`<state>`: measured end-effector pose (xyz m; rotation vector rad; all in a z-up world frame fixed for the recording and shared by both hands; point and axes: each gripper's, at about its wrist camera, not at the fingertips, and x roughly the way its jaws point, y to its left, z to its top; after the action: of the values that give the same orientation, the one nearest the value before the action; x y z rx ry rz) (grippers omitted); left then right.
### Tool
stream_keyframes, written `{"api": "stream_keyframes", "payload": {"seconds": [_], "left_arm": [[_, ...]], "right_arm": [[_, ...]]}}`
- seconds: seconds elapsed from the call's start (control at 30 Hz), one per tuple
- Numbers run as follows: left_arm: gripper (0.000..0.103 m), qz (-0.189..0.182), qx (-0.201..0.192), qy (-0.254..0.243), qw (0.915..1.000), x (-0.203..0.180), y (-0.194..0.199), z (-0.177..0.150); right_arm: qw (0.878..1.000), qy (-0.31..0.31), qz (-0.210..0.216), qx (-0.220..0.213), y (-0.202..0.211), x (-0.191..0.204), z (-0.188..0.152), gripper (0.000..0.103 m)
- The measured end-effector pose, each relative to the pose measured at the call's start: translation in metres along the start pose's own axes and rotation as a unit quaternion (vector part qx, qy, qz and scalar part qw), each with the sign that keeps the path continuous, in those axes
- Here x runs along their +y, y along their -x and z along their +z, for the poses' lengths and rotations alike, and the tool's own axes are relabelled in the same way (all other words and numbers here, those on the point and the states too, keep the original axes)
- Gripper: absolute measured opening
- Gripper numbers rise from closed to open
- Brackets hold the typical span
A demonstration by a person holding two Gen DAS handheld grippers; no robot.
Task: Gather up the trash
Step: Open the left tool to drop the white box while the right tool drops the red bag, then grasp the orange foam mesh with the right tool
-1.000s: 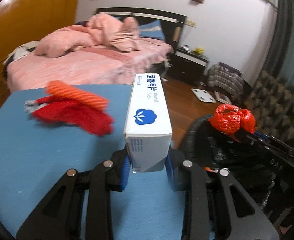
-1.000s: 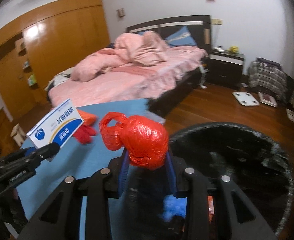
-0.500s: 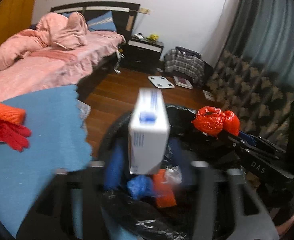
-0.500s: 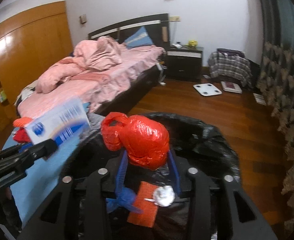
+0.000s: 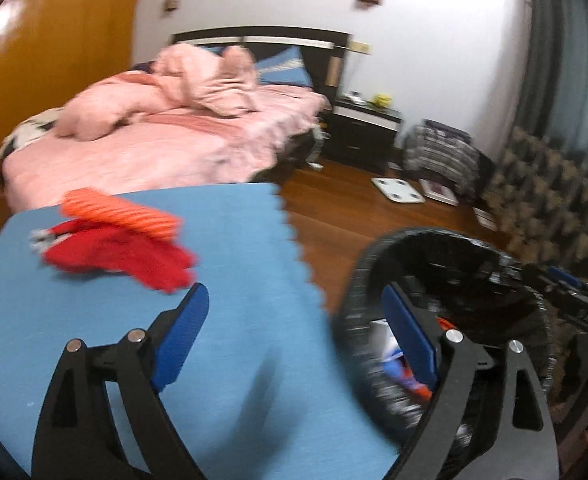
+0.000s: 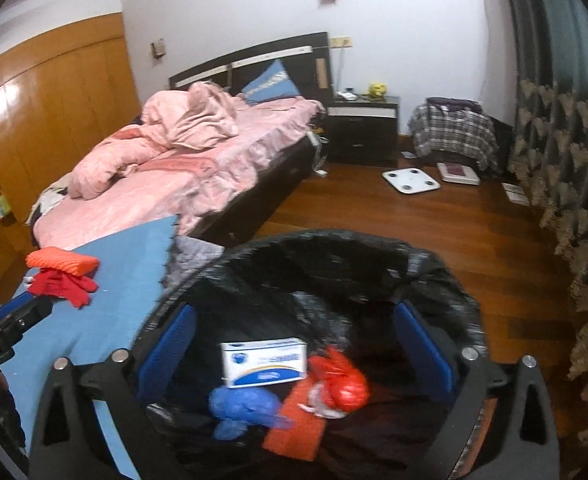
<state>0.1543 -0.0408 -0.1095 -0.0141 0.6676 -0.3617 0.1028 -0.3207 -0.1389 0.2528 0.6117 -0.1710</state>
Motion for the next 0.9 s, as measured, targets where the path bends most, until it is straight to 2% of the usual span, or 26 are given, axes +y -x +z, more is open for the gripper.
{"api": "stream_keyframes", "payload": {"seconds": [0.27, 0.5, 0.67, 0.77, 0.9], "left_arm": [[0.086, 0.104, -0.010, 0.056, 0.9929, 0.097, 0.024, -0.005], [0.086, 0.165, -0.018, 0.072, 0.9835, 0.158, 0.025, 0.000], [0.086, 0.180, -0.023, 0.094, 0.9789, 0.189, 0.019, 0.008], [0.086, 0.188, -0.023, 0.101, 0.9767, 0.199, 0.011, 0.012], [0.086, 0.192, -0.027, 0.108, 0.9751, 0.207, -0.001, 0.017]], "right_arm": [[0.996, 0.054, 0.077, 0.002, -0.030, 0.096, 0.009, 0.097], [0.985, 0.101, 0.136, 0.011, -0.073, 0.185, 0.016, 0.097], [0.977, 0.140, 0.161, 0.026, -0.106, 0.240, 0.013, 0.097], [0.973, 0.151, 0.172, 0.032, -0.119, 0.260, 0.009, 0.096], [0.967, 0.171, 0.183, 0.046, -0.142, 0.281, 0.006, 0.089]]}}
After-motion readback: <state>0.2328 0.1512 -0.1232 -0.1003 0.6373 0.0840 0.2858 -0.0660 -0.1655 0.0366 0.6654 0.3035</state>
